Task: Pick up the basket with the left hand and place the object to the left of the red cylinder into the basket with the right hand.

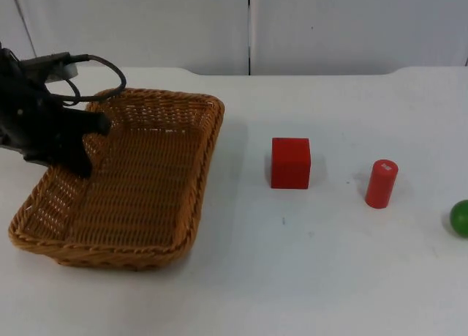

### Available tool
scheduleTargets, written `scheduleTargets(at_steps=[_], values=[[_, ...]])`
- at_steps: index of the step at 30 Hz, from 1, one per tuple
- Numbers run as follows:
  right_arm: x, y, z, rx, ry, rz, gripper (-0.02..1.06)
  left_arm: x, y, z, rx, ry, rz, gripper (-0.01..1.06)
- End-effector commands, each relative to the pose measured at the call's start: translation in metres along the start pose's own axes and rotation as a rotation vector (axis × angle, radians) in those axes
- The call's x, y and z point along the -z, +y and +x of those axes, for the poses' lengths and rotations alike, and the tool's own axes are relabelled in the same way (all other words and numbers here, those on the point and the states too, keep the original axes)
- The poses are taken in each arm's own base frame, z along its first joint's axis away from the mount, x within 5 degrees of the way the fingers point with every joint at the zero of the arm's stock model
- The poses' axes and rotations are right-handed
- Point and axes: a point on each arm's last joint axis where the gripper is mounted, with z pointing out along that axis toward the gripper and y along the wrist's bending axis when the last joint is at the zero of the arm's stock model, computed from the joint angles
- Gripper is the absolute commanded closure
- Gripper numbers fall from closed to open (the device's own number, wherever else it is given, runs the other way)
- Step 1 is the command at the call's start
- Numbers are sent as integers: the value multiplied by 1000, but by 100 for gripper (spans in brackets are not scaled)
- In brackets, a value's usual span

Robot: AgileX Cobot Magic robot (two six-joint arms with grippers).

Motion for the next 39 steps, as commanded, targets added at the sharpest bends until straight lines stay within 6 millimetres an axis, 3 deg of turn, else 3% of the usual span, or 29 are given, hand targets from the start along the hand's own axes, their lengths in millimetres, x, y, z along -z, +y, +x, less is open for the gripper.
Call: scheduleTargets(at_steps=[1,9,16,30,31,37,39], values=[[0,0,0,3,-8,3,-1,0,-3,-1,9,-2,20,105],[0,0,0,3,-8,3,-1,4,-13,0,90,19,115,105],[0,0,0,3,-8,3,-1,27,-24,-1,112,22,163,105],[0,0,0,3,-8,3,-1,123,-60,0,118,-59,260,105],[0,0,0,3,-8,3,-1,123,-60,0,118,-59,260,105],[0,0,0,3,-8,3,-1,176,-82,6,122,-172,333,105],[0,0,0,3,-8,3,-1,183,-84,8,117,-176,330,105]])
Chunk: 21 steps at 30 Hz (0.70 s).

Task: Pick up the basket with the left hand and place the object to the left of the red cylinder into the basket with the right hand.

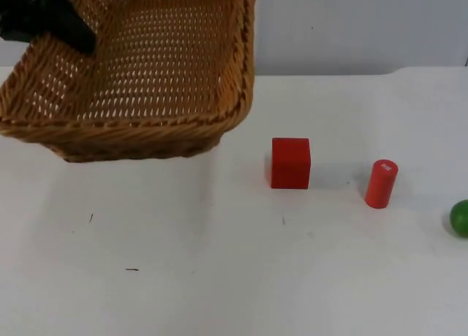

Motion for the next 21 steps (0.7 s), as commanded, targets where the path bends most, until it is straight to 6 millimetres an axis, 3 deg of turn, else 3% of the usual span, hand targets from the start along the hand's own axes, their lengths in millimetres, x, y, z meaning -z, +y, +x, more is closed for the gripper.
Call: scheduleTargets(at_steps=[1,6,21], values=[[0,0,0,3,-8,3,-1,13,-12,3,16,-15,28,105],[0,0,0,3,-8,3,-1,24,-15,12,5,38,-18,105],[0,0,0,5,-8,3,-1,25,-10,20,-13,128,-71,105]])
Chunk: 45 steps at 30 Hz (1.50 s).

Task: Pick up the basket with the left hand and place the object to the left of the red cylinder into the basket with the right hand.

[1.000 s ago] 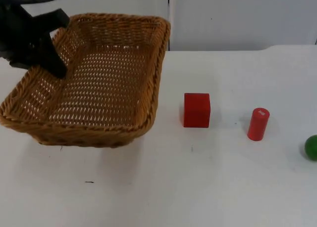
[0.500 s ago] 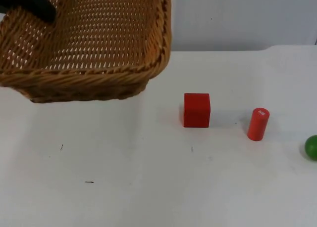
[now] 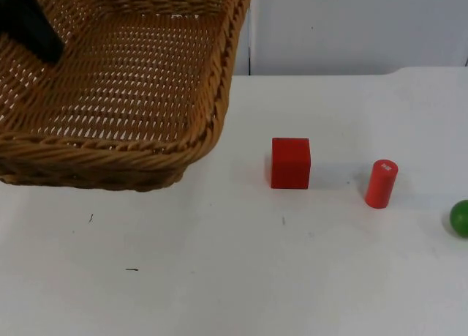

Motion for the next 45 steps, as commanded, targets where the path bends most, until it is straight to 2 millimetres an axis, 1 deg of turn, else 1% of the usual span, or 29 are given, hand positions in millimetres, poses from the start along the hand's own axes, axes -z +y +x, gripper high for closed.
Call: scheduleTargets(at_steps=[1,4,7,8,10,12,13,14,15,17,18,20,23,24,28,29,32,36,45], values=[[0,0,0,5,-8,3,-1,4,-5,2,-2,-1,17,105],[1,0,-2,5,-22,4,-1,4,-6,3,0,6,26,105],[9,-1,-13,5,-113,11,-1,4,-6,3,5,8,27,105],[9,-1,-13,5,-113,11,-1,4,-6,3,5,8,27,105],[9,-2,-29,5,-153,14,-1,4,-6,3,9,8,27,105],[4,-3,-46,5,-150,13,-1,4,-6,3,11,10,27,105],[4,-3,-46,5,-150,13,-1,4,-6,3,11,10,27,105],[-1,-4,-55,5,-142,13,-1,4,-6,3,11,12,28,105],[-9,-5,-69,5,-125,12,-1,4,-6,3,12,14,29,105],[-21,-6,-86,5,-98,10,-1,4,-6,3,12,14,29,105],[-21,-6,-86,5,-98,10,-1,4,-6,3,12,14,29,105],[-34,-7,-101,0,-58,2,-1,4,-6,3,9,15,30,105],[-48,-8,-122,-5,-15,-3,-1,4,-6,4,8,27,30,105],[-48,-8,-122,-5,-15,-3,-1,4,-6,4,8,27,30,105],[-64,-9,-142,-5,29,-6,-1,4,-6,4,8,27,30,105],[-64,-9,-142,-5,29,-6,-1,4,-6,4,8,27,30,105],[-73,-10,-152,-6,70,-10,-1,4,-6,5,8,28,31,105],[-81,-10,-157,-11,119,-19,-1,4,-6,5,8,28,31,105],[-94,-9,-159,-18,141,-33,-1,4,-6,5,4,30,31,105]])
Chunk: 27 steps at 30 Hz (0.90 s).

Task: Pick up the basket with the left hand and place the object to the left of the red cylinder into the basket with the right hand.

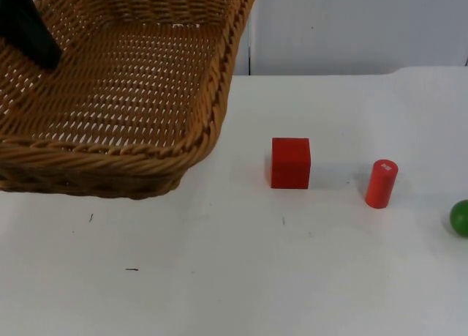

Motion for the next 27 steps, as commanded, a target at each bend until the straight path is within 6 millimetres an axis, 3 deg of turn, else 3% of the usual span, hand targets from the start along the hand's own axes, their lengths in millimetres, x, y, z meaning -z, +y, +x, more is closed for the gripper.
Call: scheduleTargets(at_steps=[1,6,10,11,15,18,24,27], values=[[-1,0,-3,3,-9,-2,-1,4,-6,2,-1,-7,26,105],[-17,2,-8,26,11,-32,-1,4,-5,1,-6,-12,18,105],[-47,7,-11,69,70,-98,0,4,-4,0,-9,-22,9,105],[-47,7,-11,69,70,-98,0,4,-4,0,-9,-22,9,105],[-86,6,-11,65,146,-103,2,4,-4,0,-9,-27,7,105],[-100,8,-13,71,174,-115,2,4,-4,0,-9,-29,7,105],[-116,38,-39,193,160,-201,2,4,-4,0,-9,-29,7,105],[-132,63,-59,271,167,-265,2,4,-4,0,-9,-25,6,105]])
